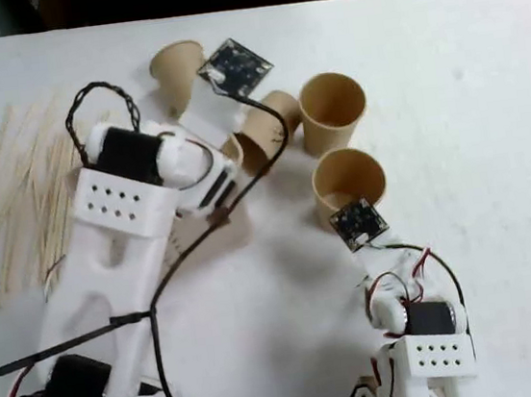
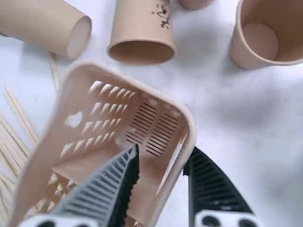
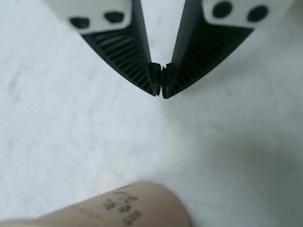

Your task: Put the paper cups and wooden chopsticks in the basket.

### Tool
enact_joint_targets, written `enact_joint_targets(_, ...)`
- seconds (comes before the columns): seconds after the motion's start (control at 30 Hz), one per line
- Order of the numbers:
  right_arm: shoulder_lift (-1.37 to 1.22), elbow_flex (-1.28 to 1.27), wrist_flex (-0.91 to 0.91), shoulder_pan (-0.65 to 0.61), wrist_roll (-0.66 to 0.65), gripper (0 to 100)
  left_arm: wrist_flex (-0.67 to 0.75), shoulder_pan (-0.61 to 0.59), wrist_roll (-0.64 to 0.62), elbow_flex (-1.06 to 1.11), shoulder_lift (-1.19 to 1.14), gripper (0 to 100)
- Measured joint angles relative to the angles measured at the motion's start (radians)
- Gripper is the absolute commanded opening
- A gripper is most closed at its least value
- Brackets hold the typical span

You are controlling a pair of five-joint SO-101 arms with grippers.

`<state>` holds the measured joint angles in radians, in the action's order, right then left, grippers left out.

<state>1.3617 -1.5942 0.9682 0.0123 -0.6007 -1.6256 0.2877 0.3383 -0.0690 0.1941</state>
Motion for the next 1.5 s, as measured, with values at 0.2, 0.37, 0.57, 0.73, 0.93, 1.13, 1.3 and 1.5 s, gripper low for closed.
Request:
enact_joint_targets(0.2,0.0,0.0,0.0,0.0,0.0,1.9,-0.063,0.002,0.0,-0.015,0.0,17)
enact_joint_targets(0.37,0.0,0.0,0.0,0.0,0.0,1.9,-0.133,0.003,0.0,-0.123,0.0,17)
enact_joint_targets(0.57,0.0,0.0,0.0,0.0,0.0,1.9,-0.153,0.003,0.0,-0.233,0.046,17)
enact_joint_targets(0.73,0.0,0.0,0.0,0.0,0.0,1.9,-0.153,-0.031,0.055,-0.247,0.155,17)
enact_joint_targets(0.93,0.0,0.0,0.0,0.0,0.0,1.9,-0.118,-0.242,0.255,-0.249,0.184,26)
enact_joint_targets(1.13,0.0,0.0,0.0,0.0,0.0,1.9,-0.103,-0.353,0.459,-0.249,0.025,26)
enact_joint_targets(1.3,0.0,0.0,0.0,0.0,0.0,1.9,-0.043,-0.37,0.529,-0.258,-0.063,26)
enact_joint_targets(1.5,0.0,0.0,0.0,0.0,0.0,1.9,0.006,-0.428,0.612,-0.267,-0.126,26)
